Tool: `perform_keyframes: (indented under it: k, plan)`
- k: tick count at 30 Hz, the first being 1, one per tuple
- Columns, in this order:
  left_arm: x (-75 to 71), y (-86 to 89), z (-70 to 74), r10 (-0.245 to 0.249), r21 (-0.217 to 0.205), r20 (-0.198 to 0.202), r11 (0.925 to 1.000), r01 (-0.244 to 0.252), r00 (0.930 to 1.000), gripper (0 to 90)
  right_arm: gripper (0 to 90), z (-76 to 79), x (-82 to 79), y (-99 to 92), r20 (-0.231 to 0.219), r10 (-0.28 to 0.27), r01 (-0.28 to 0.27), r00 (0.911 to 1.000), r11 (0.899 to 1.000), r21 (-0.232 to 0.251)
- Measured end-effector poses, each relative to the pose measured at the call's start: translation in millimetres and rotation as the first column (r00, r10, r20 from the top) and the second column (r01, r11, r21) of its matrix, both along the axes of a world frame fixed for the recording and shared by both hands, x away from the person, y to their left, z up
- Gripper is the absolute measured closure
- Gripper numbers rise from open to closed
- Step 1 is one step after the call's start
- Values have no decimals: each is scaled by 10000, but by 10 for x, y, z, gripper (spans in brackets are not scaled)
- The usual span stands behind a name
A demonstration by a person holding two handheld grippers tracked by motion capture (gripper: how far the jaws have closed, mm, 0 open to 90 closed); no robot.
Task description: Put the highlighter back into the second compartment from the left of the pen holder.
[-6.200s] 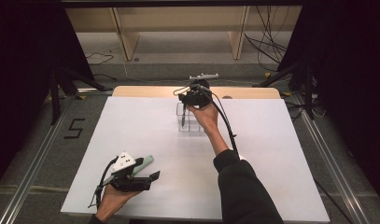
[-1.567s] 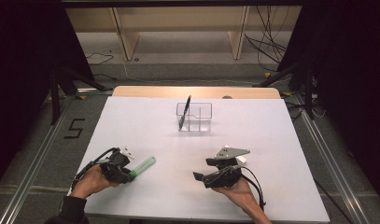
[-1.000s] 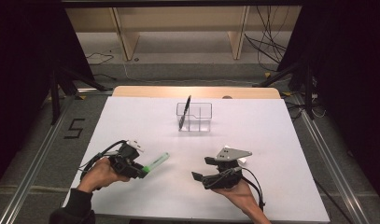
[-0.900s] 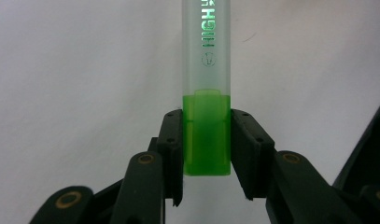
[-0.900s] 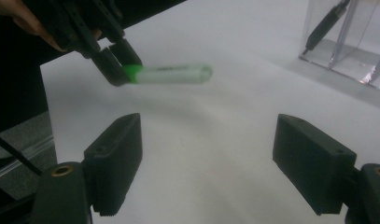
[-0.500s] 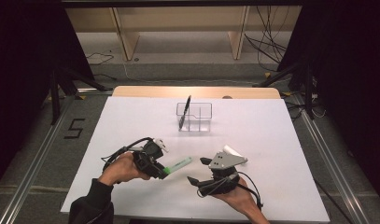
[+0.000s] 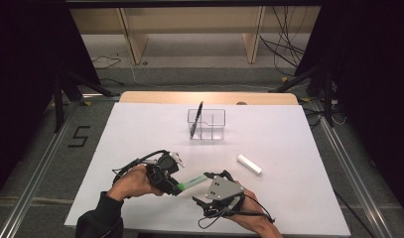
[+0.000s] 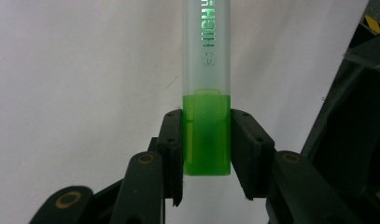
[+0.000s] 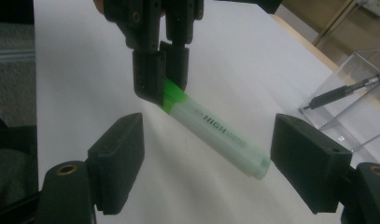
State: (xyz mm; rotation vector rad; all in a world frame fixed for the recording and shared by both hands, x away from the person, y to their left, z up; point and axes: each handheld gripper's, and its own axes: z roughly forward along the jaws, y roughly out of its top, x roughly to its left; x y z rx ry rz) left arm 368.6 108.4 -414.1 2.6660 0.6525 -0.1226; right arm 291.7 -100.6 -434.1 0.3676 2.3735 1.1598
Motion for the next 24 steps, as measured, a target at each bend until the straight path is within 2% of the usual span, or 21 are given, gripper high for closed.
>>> perform_keyframes:
  k: [2,5,9,11,15,16,17,18,19,20,24]
  plan:
    - [-17,-23,11,-92,25,10,10000,92,10000,665,275,-27,-29,35,256,66,-59,9997,9996,-279]
    - [-36,-55,-5,-200,81,-54,9998,201,9998,665,289,-73,-81,104,938,223,-136,9953,9957,-920]
    - [-52,-69,-5,-284,125,-113,9995,286,9995,666,324,-153,-148,184,1893,372,-26,9812,9837,-1798]
    - [-60,-76,9,-327,113,-104,9994,328,9994,665,346,-195,-177,209,2391,491,73,9697,9733,-2295]
    - [-81,-105,9,-382,116,-162,9992,383,9991,665,390,-266,-235,267,3256,552,398,9439,9597,-2781]
    - [-85,-115,5,-387,127,-205,9992,389,9990,665,404,-269,-239,271,3489,846,313,9334,9490,-3139]
    - [-86,-123,-2,-432,127,-181,9990,435,9989,665,421,-286,-260,288,3655,833,423,9271,9455,-3230]
    - [-87,-130,-4,-490,141,-241,9987,494,9985,665,431,-299,-270,304,3900,930,495,9161,9391,-3401]
    - [-92,-141,-10,-500,141,-209,9986,503,9985,665,440,-318,-289,321,4058,818,708,9103,9351,-3472]
    - [-96,-152,-14,-546,144,-249,9984,550,9982,665,448,-322,-286,328,4199,1146,584,9003,9242,-3775]
    - [-113,-175,-7,-546,83,-201,9985,548,9983,665,485,-370,-298,360,4361,1364,642,8895,9077,-4148]
